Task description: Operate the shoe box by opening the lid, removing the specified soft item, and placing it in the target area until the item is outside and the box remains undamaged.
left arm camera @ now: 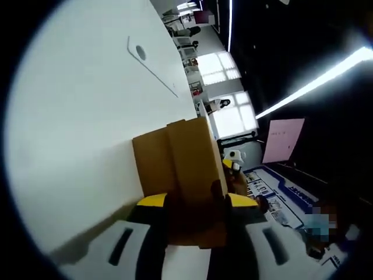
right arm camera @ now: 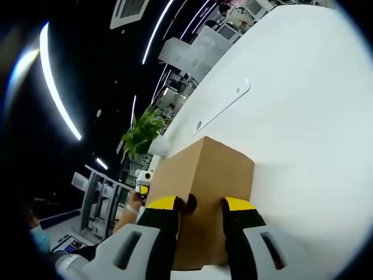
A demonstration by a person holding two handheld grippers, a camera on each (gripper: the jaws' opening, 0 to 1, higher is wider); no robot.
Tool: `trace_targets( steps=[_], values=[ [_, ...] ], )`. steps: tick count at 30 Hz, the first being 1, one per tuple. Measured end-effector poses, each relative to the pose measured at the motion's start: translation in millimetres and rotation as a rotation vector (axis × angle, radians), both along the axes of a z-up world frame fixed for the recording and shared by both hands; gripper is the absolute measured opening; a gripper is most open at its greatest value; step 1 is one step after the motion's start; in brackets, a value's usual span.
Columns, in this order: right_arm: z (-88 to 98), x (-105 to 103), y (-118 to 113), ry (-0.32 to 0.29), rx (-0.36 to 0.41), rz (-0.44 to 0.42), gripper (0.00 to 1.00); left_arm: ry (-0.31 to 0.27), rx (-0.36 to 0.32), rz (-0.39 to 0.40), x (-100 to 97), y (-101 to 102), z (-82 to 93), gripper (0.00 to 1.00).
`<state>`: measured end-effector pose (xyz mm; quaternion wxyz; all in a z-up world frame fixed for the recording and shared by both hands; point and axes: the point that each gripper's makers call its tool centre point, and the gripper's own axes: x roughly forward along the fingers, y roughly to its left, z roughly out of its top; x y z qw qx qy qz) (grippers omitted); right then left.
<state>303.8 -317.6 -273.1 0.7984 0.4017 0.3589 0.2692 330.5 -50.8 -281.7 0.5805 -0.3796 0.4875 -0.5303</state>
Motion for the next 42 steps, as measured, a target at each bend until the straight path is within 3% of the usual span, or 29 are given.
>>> trace_targets(
  steps=[42],
  values=[
    [2.4,3.9,3.1,-0.033,-0.007,-0.002,0.29,0.012,-0.037,0.024,-10.3,3.0,0.3,0.38]
  ],
)
